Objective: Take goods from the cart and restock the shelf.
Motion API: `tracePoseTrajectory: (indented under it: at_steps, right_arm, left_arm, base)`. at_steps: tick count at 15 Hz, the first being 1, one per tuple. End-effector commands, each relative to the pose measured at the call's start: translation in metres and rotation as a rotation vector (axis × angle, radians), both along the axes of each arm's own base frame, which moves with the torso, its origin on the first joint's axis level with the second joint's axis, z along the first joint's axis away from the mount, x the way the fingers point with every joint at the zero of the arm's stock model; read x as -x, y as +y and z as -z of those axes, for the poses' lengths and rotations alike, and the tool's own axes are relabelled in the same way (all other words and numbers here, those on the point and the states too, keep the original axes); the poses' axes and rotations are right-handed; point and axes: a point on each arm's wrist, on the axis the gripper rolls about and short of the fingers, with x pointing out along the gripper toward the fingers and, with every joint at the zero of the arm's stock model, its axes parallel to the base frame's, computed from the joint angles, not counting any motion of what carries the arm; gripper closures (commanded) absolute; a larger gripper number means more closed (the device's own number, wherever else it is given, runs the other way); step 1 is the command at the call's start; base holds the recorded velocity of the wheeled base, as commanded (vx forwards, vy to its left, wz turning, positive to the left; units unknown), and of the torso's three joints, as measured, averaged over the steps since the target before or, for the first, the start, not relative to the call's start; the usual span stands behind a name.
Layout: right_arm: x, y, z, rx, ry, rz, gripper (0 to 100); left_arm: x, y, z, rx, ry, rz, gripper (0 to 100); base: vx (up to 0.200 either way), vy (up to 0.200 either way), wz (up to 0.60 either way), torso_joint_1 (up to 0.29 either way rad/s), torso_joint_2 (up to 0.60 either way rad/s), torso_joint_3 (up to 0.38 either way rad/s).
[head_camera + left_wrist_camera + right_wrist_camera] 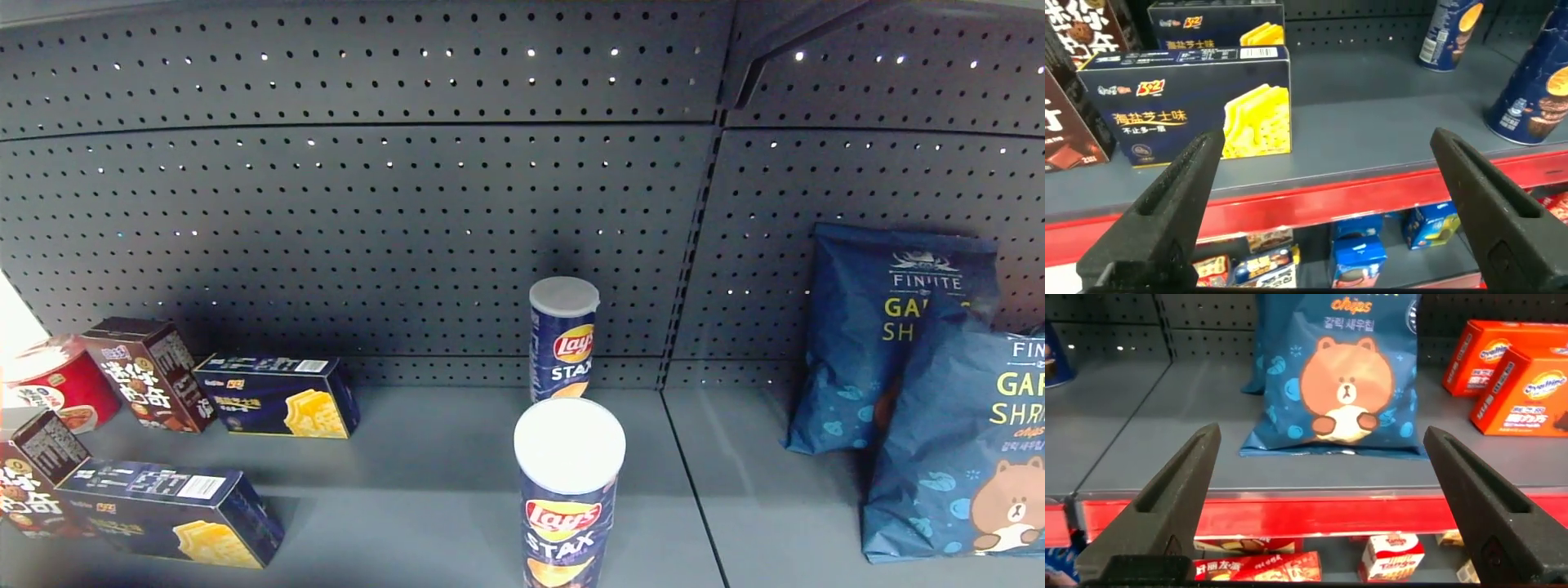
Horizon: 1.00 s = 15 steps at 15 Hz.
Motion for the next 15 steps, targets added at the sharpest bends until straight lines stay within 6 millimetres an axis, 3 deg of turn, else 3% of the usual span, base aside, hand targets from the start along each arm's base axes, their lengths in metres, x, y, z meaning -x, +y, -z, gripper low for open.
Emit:
tracePoseTrajectory:
  at_steps: [1,4,15]
  right_arm:
    - [-0.0001,0.0,-0.0002,0.0,0.0,0.0,0]
    - [-0.0001,0.0,-0.0002,0.001,0.0,0.0,0]
    - [-0.0001,0.0,-0.0002,0.009,0.001,0.0,0]
  left_arm:
    - [-0.0001,0.0,-0.0001,-0.001,0.001,0.0,0]
    - [0.0,0.0,-0.0001,0.0,-0.001,-0.001,0]
    - [0.0,0.0,-0.0001,-0.004,-0.002,-0.001,0]
  base:
    - [0.0,0.0,0.0,0.0,0.0,0.0]
    - [0.0,0.133,0.0,0.003,0.0,0.003]
    - [-0.018,0.0,0.0,0.0,0.0,0.0]
